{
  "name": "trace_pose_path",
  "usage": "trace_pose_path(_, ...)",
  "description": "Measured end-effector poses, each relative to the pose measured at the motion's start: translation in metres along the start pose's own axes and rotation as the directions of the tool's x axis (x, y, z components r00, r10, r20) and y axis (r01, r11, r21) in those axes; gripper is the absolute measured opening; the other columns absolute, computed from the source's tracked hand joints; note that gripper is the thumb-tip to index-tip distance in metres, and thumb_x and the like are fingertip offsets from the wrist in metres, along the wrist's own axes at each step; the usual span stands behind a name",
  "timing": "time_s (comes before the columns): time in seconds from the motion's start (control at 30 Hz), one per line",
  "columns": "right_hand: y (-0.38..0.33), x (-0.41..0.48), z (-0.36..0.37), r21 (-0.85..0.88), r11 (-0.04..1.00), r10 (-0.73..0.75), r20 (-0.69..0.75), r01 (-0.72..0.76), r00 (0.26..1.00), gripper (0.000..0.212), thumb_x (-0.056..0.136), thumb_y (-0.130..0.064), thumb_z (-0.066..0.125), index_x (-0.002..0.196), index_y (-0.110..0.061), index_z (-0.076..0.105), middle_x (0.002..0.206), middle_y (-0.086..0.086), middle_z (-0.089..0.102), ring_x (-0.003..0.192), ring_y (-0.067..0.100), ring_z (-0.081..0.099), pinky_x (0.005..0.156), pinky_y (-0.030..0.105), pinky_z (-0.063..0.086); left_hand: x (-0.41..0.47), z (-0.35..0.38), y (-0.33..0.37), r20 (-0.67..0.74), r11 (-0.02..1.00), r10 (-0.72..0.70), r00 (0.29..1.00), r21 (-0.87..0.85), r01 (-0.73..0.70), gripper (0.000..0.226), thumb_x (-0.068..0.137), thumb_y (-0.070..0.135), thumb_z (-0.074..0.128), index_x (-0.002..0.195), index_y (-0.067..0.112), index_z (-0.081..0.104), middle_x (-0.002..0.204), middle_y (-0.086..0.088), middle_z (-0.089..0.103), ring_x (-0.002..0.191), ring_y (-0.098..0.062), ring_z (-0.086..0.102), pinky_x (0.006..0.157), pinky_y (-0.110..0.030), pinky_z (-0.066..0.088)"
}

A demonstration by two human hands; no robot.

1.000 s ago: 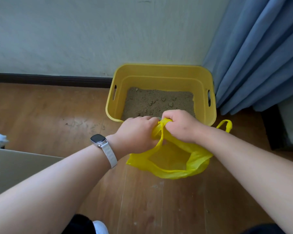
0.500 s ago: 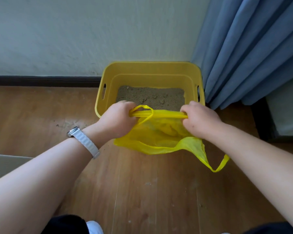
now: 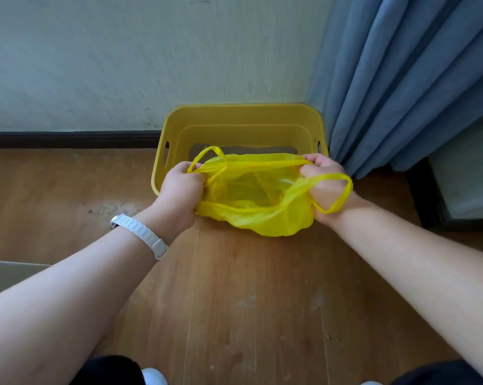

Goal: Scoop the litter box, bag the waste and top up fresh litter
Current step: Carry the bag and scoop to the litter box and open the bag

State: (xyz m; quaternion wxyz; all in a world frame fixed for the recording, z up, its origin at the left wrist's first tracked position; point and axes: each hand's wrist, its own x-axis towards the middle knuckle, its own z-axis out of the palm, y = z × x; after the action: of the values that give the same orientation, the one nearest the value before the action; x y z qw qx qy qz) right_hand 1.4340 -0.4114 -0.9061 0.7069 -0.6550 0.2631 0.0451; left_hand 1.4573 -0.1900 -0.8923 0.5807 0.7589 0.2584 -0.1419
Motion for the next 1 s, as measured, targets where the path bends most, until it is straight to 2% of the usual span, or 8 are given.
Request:
trace_pose_path(0.17,0.006,-0.003,-0.014,-0.703,0.624,-0.372,0.116,0.341,0.921,0.010,0.082,-0.026,0.058,0.081,-0.016,0.061,0.069,0.002,0.058,0.067,0.023,0.055,0.058,0.035,0.044,-0.003,-0.009,0.008,0.156,0.976,-0.078,0.985,-0.191,0.107,0.021,0.095,0.008,0.047,0.100,0.015,0.066,0.092,-0.015,0.070,0.082,-0.032,0.069,0.075,-0.048,0.057)
trace_pose_path(0.33,0.005,0.001,-0.022,-0.897,0.274,-0.430,0.207,0.346,0.879,0.048,0.080,-0.051,0.064,0.113,-0.017,0.054,0.112,0.005,0.055,0.097,0.029,0.055,0.075,0.035,0.043,-0.007,-0.026,0.014,0.255,0.985,0.003,0.967,-0.166,0.041,0.021,0.085,0.028,0.050,0.086,0.021,0.070,0.091,-0.007,0.068,0.075,-0.026,0.068,0.069,-0.038,0.054)
trace_pose_path(0.47,0.008,0.008,-0.023,-0.939,0.153,-0.410,0.222,0.307,0.885,0.036,0.083,-0.019,0.063,0.114,-0.011,0.044,0.114,0.010,0.039,0.101,0.033,0.050,0.076,0.035,0.040,-0.014,-0.029,0.012,0.340,0.984,0.075,0.937,0.127,-0.125,0.027,0.085,0.053,0.054,0.102,0.035,0.063,0.123,0.005,0.058,0.114,-0.019,0.053,0.101,-0.038,0.039)
trace_pose_path(0.57,0.011,0.010,-0.027,-0.932,0.179,-0.421,0.215,0.314,0.881,0.035,0.078,0.006,0.052,0.109,-0.008,0.044,0.114,0.011,0.033,0.102,0.033,0.044,0.077,0.033,0.037,-0.017,-0.026,0.009,0.395,0.947,0.102,0.913,0.243,-0.211,0.023,0.101,0.042,0.038,0.122,0.033,0.042,0.130,0.007,0.046,0.121,-0.013,0.043,0.104,-0.030,0.030)
trace_pose_path(0.67,0.012,0.013,-0.032,-0.918,0.175,-0.456,0.245,0.356,0.856,0.033,0.075,0.014,0.046,0.102,-0.005,0.047,0.111,0.012,0.032,0.101,0.033,0.042,0.077,0.037,0.043,-0.012,-0.027,0.006,0.398,0.926,0.056,0.916,0.323,-0.197,0.062,0.095,0.064,0.034,0.139,0.023,0.048,0.136,0.003,0.050,0.128,-0.016,0.046,0.111,-0.036,0.031)
trace_pose_path(0.8,0.008,0.014,-0.042,-0.927,0.193,-0.510,0.184,0.320,0.840,0.025,0.078,0.007,0.053,0.099,-0.007,0.053,0.109,0.011,0.037,0.096,0.032,0.045,0.076,0.039,0.046,-0.004,-0.025,-0.001,0.223,0.717,0.133,0.966,0.651,-0.249,0.071,0.075,0.077,0.052,0.091,0.009,0.067,0.086,-0.008,0.067,0.081,-0.023,0.065,0.072,-0.042,0.055)
trace_pose_path(0.9,0.007,0.023,-0.041,-0.818,0.574,-0.277,-0.150,0.038,0.949,0.015,0.082,-0.009,0.053,0.096,-0.016,0.056,0.104,0.006,0.050,0.087,0.028,0.052,0.069,0.035,0.047,0.001,-0.022,-0.011,0.191,0.612,0.239,0.952,0.732,-0.300,0.042,0.089,0.054,0.057,0.076,0.015,0.061,0.070,-0.005,0.060,0.066,-0.023,0.059,0.058,-0.038,0.052)
trace_pose_path(1.0,0.003,0.031,-0.039,-0.145,0.958,0.222,-0.162,-0.246,0.961,0.022,0.084,-0.006,0.049,0.092,-0.015,0.067,0.107,0.024,0.067,0.090,0.031,0.067,0.076,0.063,0.055,0.002,-0.018,-0.021,0.157,0.622,0.385,0.909,0.684,-0.381,0.036,0.095,0.041,0.055,0.071,0.014,0.049,0.065,-0.004,0.052,0.061,-0.026,0.052,0.056,-0.043,0.051)
